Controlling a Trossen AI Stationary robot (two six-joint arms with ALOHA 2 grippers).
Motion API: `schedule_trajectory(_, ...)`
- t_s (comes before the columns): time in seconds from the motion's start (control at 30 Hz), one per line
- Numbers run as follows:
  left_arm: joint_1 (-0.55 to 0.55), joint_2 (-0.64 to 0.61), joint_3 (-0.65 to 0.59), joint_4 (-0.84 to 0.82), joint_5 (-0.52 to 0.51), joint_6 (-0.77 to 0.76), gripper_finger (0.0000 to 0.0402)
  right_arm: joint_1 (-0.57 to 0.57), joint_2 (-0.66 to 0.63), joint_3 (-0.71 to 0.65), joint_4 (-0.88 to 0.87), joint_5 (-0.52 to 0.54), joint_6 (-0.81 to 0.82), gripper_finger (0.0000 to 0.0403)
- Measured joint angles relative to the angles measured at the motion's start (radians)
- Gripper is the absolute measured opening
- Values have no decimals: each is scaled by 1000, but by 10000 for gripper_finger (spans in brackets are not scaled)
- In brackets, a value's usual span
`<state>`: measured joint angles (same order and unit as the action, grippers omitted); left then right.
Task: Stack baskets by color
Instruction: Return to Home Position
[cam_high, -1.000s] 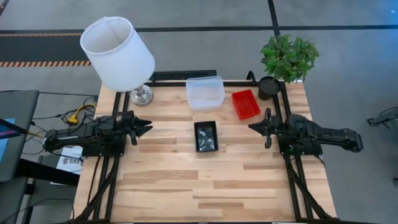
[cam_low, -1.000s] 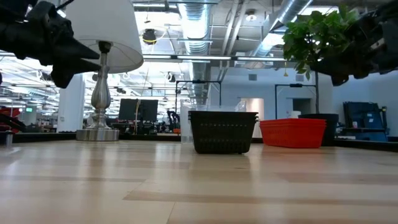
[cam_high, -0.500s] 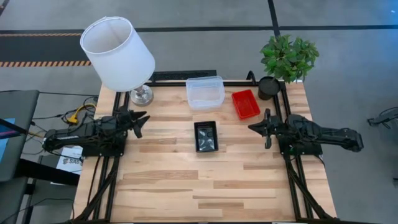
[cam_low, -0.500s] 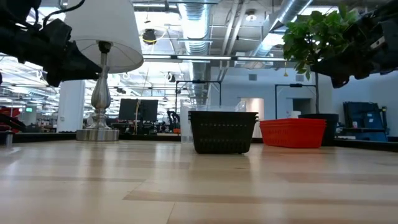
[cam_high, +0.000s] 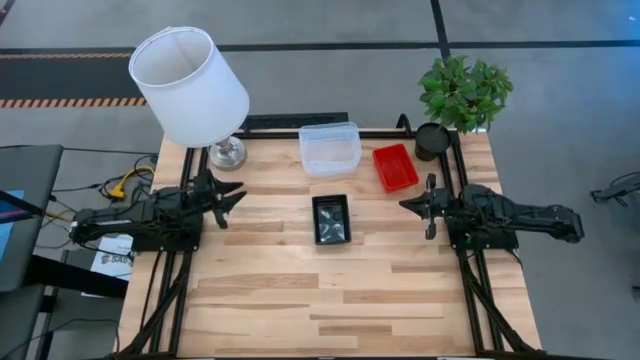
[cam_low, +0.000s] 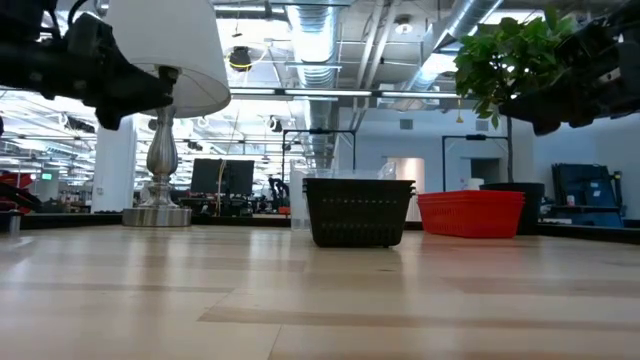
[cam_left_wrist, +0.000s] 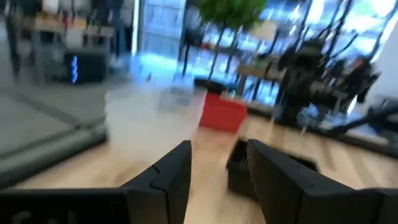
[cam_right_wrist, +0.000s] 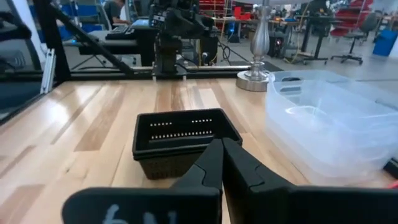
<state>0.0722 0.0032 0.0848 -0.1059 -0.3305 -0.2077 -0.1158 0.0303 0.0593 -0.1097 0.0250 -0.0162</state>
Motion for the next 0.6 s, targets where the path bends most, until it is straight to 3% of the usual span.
schedule_trajectory(0.1, 0, 0, -74, 170, 44, 43, 144, 6, 2, -7, 16, 0, 31, 22)
schedule_trajectory(0.23, 0, 19, -74, 166, 112, 119, 144, 5, 2, -7, 12, 1, 59, 26)
schedule_trajectory(0.6, 0, 23, -74, 166, 112, 101, 144, 4, 2, -9, 17, 1, 61, 23)
